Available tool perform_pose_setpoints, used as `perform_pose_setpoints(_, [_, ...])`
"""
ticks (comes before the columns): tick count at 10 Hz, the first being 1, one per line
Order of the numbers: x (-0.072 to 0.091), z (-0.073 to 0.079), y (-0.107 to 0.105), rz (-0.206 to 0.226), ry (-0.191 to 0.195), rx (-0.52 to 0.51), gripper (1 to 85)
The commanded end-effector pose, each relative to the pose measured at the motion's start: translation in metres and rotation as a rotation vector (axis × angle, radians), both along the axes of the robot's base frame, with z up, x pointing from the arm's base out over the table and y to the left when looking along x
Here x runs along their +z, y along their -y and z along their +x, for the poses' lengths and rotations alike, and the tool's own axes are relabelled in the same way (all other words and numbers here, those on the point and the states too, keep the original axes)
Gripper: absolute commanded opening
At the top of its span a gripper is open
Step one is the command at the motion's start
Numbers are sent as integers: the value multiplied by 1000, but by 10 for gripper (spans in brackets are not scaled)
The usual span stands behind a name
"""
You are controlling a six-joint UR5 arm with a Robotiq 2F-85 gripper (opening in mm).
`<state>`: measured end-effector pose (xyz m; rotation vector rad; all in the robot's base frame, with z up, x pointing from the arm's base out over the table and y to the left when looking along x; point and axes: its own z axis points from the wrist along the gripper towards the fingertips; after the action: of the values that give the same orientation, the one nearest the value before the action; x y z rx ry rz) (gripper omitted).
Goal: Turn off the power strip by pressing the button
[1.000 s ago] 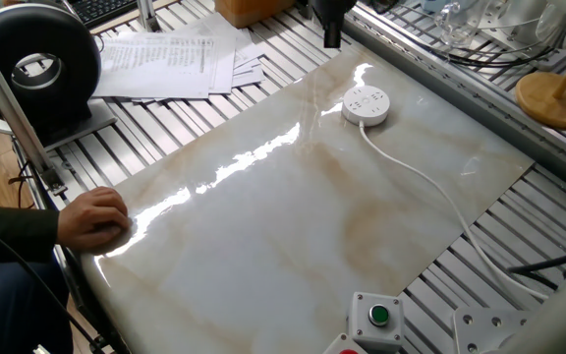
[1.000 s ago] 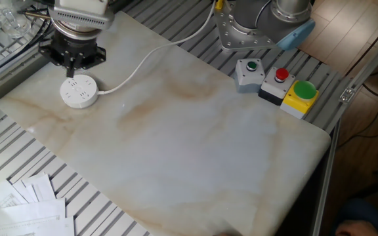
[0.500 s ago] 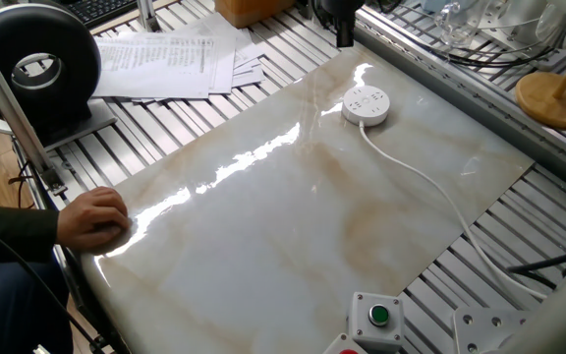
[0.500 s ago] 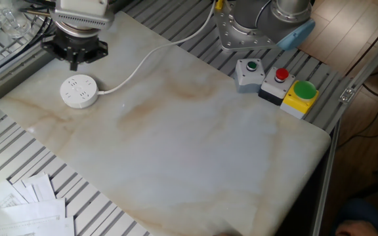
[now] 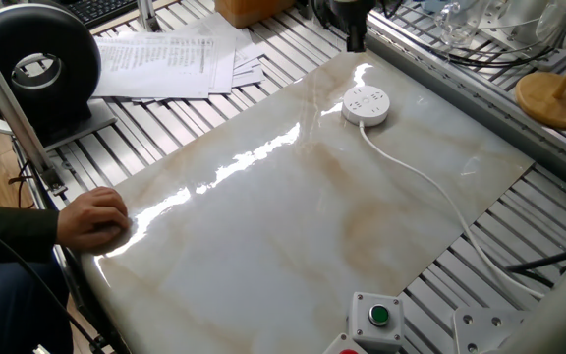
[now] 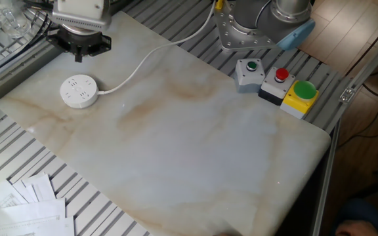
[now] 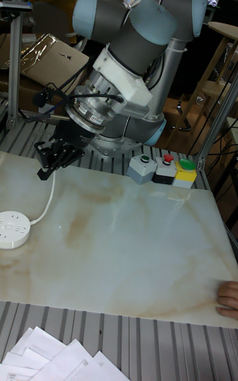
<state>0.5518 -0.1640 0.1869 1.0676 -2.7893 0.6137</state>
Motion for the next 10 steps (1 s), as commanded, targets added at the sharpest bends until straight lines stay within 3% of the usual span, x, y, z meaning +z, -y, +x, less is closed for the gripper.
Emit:
perform_pose_setpoints(1, [-36, -3, 8, 7, 26, -4, 10])
perform_pose_setpoints(4, [-87, 13, 13, 43, 100, 53, 10])
perform_pose_setpoints(5, [-92, 16, 22, 19, 108, 73, 10])
perform_pose_setpoints(7, [-85, 17, 31, -10, 81, 96, 10])
perform_pose_setpoints(9, [-53, 17, 30, -22, 13, 96, 10])
perform_pose_setpoints(10, [-54, 8, 30, -21, -24, 89, 10])
